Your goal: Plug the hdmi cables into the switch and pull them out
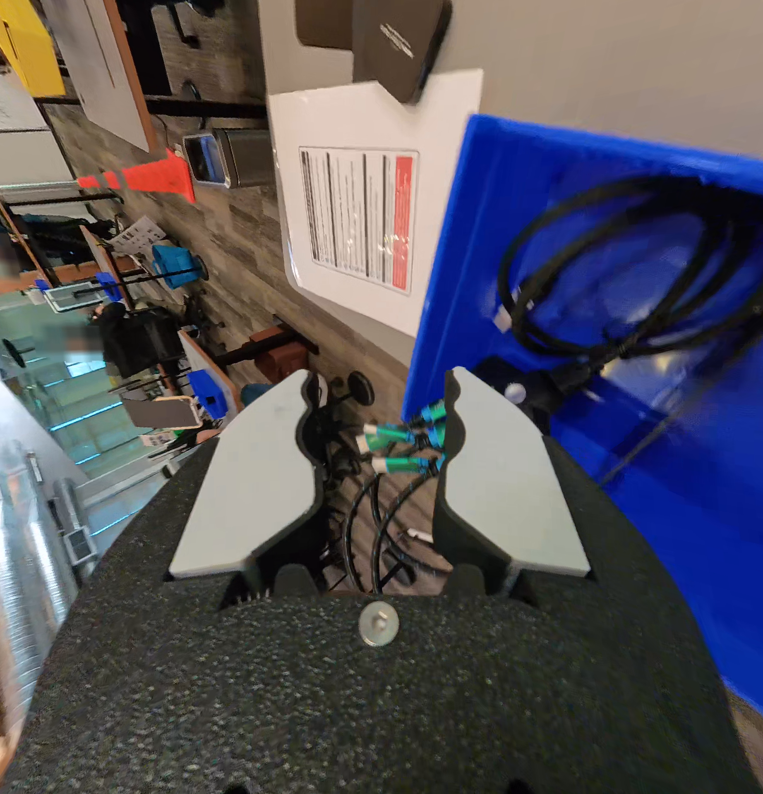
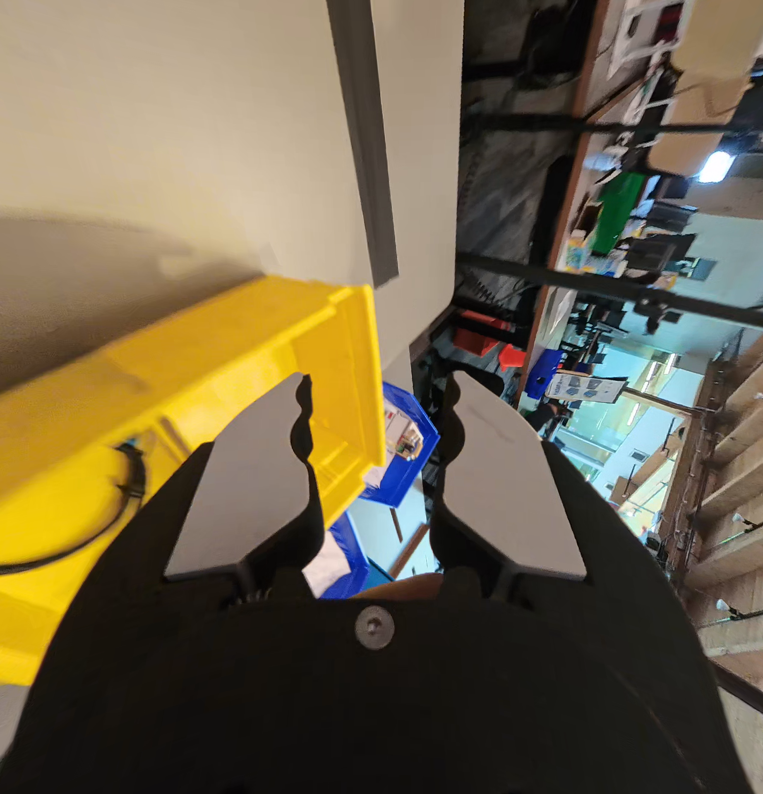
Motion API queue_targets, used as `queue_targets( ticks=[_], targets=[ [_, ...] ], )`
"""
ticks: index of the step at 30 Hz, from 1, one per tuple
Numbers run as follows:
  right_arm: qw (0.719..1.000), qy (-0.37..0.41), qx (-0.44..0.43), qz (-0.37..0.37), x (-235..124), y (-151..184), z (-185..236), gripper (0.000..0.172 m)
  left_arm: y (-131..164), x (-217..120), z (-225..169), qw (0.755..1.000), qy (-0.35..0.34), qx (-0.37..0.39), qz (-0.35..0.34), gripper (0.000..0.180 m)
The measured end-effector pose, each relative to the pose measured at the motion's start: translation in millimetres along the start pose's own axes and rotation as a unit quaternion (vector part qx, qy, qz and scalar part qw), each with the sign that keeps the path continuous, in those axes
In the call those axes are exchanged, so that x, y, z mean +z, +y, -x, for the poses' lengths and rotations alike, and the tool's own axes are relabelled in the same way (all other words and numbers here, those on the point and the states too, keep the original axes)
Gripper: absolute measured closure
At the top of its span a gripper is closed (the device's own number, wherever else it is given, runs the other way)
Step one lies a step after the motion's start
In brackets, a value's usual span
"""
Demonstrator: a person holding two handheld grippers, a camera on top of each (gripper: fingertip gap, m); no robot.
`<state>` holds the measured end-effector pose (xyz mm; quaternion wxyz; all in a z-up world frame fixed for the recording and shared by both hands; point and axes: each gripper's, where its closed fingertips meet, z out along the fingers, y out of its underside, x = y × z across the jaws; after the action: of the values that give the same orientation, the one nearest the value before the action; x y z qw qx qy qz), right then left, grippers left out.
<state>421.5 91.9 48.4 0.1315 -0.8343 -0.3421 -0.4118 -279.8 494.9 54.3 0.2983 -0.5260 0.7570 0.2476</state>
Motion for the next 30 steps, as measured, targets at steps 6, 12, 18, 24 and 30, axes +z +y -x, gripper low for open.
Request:
queue_targets(
  ticks=[6,12,18,24,30],
  targets=[
    [0.997,0.030,0.038,-0.065,-60,-93,93,0.122,33,-2,-42,0.993,0.009,0.098,0.068,0.116],
    [0.986,-0.031,0.051,-0.155,-54,-157,175,0.124,62,22,-64,0.974,0.004,0.199,0.110,0.114],
    [0.979,-0.085,0.090,-0.162,-27,-164,207,0.126,72,33,-86,0.974,0.053,0.210,0.064,0.124],
    [0.971,-0.081,0.118,-0.192,-15,-176,205,0.137,84,57,-82,0.960,0.026,0.265,0.084,0.121],
    [0.963,-0.080,0.131,-0.220,-11,-185,204,0.144,81,69,-76,0.951,0.004,0.297,0.080,0.129]
  ],
)
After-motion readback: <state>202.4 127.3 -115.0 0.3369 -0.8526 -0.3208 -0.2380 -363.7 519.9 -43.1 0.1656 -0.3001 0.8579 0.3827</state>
